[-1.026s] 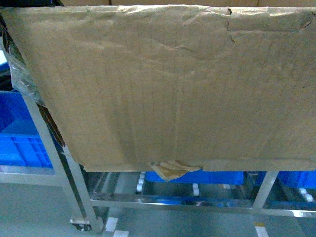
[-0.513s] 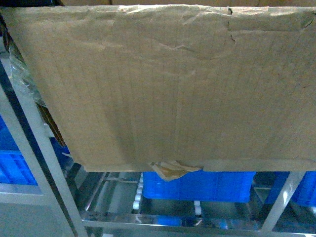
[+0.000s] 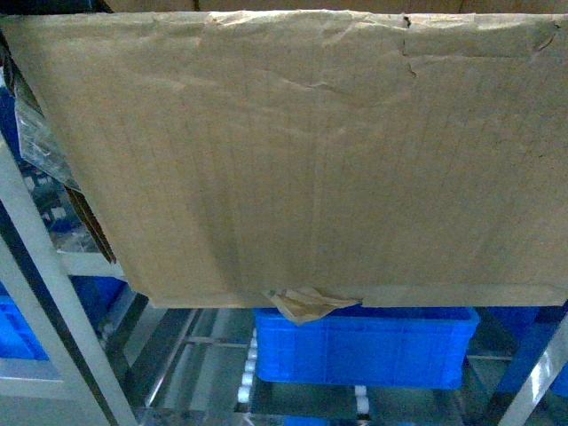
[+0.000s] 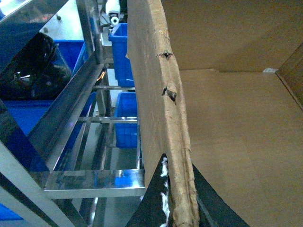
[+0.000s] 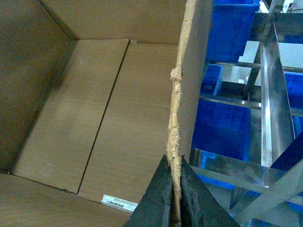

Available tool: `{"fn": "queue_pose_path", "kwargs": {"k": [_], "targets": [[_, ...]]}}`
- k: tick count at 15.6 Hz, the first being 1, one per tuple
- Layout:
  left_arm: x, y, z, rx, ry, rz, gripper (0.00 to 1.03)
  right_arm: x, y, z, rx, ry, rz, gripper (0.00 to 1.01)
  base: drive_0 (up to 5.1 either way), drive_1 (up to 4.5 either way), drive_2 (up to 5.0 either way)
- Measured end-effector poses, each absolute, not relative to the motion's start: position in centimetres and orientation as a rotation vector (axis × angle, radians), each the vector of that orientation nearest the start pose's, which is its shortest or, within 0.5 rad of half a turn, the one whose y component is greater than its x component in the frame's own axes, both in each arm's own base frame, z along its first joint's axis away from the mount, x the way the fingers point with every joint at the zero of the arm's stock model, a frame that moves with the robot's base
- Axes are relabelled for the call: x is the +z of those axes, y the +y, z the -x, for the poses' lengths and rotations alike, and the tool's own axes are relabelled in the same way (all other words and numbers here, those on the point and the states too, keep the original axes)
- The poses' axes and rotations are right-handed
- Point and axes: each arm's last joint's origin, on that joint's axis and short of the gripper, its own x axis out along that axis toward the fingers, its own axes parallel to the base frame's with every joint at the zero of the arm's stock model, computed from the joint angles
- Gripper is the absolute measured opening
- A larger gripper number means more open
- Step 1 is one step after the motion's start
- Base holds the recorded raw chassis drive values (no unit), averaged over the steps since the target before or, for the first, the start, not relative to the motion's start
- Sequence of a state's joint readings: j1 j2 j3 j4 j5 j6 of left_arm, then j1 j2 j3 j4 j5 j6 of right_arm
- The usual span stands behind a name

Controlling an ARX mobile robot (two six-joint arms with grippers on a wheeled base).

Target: Sort boxes to right shelf from conveyor

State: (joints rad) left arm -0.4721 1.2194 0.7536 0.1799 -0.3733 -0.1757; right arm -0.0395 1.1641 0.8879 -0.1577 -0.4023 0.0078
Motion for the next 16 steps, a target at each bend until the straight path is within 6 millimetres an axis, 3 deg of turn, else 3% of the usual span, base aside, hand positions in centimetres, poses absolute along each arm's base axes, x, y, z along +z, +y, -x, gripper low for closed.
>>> {"fn": "queue_pose_path", "kwargs": {"k": [6,12,16], "targets": [[26.90,-11.15,-24.09,-0.077,0.266,0.058,0.04,29.74,0.11,-25.32,0.353,0.427,-0.103,0.02,-0.5,0.97,0.3],[26.91,-11.15,-24.09,-0.076,0.264,0.058,0.04,29.78,0.12,-25.29,0.354,0.425,-0.103,0.02,0.0,2.63,-2.7],[26.89,-11.17,-24.14,-0.076,0.264,0.059,0.04,29.73,0.12,-25.36,0.354,0.426,-0.103,0.02,0.0,0.00,0.0]]}}
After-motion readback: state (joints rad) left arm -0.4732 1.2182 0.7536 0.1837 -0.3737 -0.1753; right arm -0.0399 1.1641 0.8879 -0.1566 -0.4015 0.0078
